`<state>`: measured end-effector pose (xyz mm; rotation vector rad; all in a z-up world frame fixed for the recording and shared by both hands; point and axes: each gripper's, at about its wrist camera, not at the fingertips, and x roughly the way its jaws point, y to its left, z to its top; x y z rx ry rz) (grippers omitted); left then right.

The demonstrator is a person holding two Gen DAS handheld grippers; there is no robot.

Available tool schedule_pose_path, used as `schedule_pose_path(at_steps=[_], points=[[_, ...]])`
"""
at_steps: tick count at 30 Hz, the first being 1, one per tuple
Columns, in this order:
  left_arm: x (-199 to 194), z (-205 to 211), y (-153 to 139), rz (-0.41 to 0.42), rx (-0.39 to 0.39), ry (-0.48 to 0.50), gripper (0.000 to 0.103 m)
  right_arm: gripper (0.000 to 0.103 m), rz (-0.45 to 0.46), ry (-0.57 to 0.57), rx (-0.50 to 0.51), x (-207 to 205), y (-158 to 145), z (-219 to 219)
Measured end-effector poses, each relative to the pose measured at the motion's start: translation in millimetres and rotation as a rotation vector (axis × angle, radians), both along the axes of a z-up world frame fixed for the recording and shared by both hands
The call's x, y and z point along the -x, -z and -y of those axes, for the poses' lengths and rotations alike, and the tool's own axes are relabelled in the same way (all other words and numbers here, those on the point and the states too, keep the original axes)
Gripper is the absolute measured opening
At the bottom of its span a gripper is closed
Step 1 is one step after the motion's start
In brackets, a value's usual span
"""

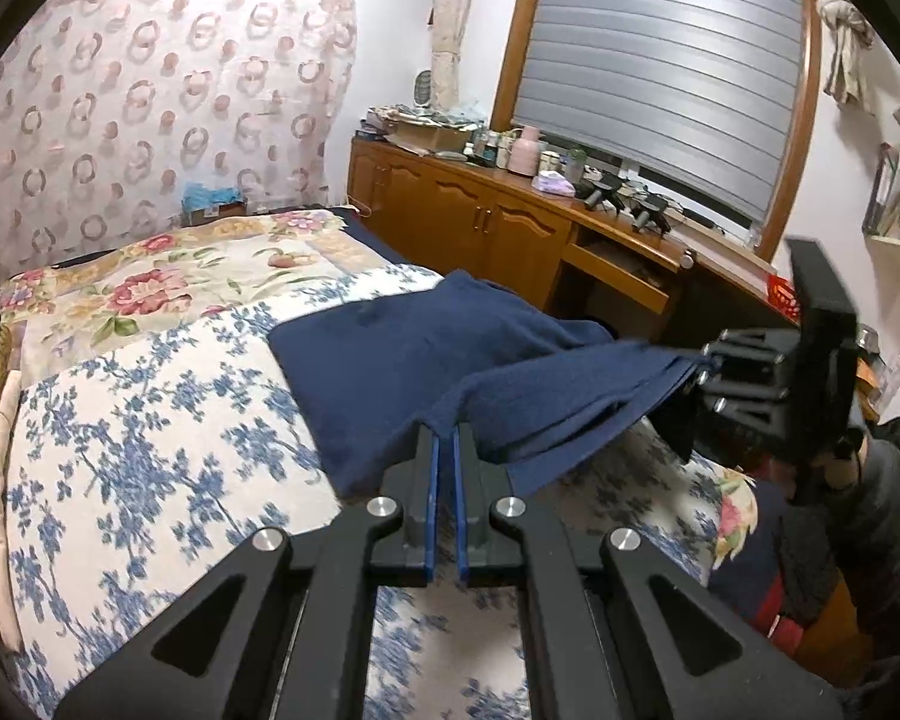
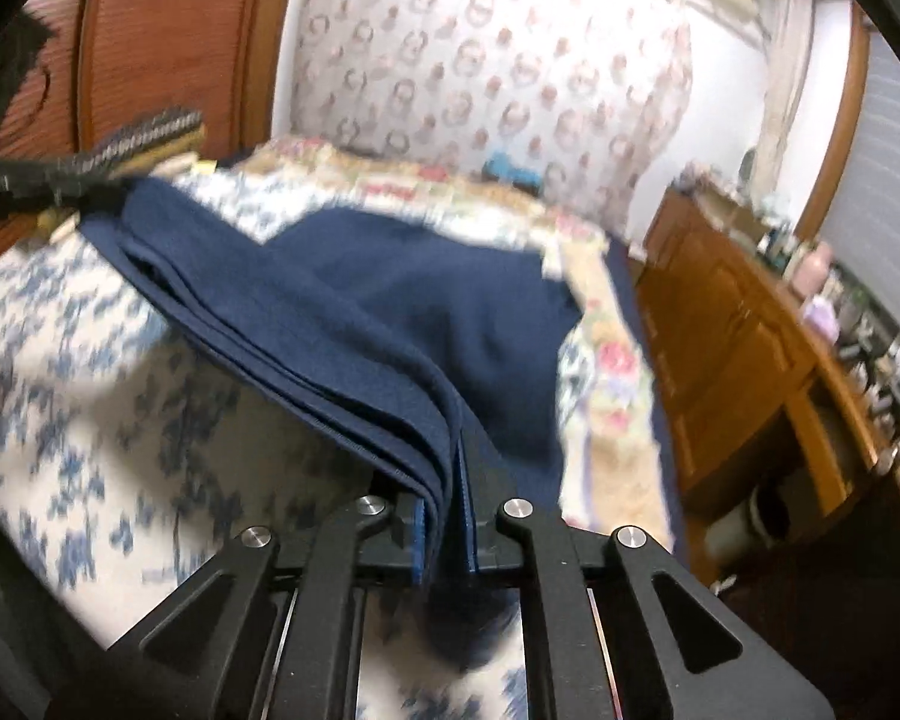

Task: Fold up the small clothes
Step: 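Lift the grasped shirt edge with both tools and fold it over the shirt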

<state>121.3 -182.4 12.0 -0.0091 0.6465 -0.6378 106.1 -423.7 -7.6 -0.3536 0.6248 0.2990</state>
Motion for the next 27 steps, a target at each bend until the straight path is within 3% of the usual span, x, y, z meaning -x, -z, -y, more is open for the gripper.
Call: schedule_pose_path(at_steps=[6,12,23,27], points=[[-34,-6,-5,-0.004,-0.009,-0.039,0.002,0.006,0.067,-0.029,0.025,-33,-24,-15],[-73,-9,-5,-0.031,-0.023,-0.067,0.002,0.006,0.063,-0.069,0.032,-76,-35,-24],[-153,-2,23,-0.144,-0.076,-0.094,0.002,0.007,-0.108,-0.086,-0.012,-171,-12,-14],[-172,-1,33,-0.191,-0.088,-0.094,0.003,0.013,-0.152,-0.088,-0.026,-187,-4,-12]])
